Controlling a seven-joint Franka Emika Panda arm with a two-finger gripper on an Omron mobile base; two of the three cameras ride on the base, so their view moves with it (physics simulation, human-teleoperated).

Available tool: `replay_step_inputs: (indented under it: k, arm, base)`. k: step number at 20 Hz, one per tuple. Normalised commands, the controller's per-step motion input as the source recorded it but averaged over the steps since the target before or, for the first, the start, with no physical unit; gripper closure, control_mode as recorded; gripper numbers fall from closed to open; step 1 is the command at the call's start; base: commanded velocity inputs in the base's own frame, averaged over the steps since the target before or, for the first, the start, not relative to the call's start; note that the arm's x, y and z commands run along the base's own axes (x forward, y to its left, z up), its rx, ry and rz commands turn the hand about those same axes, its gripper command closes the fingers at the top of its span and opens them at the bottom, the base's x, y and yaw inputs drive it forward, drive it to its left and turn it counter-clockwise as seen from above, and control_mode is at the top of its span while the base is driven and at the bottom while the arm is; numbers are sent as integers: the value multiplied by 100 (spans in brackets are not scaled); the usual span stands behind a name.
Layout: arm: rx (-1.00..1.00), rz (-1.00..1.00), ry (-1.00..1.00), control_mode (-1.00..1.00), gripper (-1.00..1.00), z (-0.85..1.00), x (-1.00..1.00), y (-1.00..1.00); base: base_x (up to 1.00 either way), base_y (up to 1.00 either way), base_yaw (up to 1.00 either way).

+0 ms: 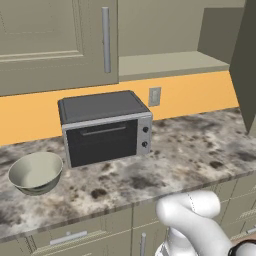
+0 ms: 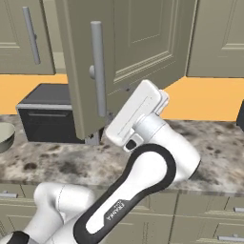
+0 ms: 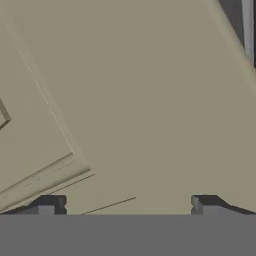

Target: Open the cabinet and move the ladle to the pot. Then close the cabinet.

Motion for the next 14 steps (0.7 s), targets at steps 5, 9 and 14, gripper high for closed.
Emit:
replay_step_inputs:
  k: [5, 9, 14]
  arm:
    - [15, 13, -3, -100, -100, 13, 2, 1]
    - [10, 12, -2, -100, -100, 5, 9, 20]
    - [1, 9, 0, -100, -100, 0, 23, 47]
  base:
    - [0, 0, 0]
    - [0, 0, 0]
    - [0, 0, 0]
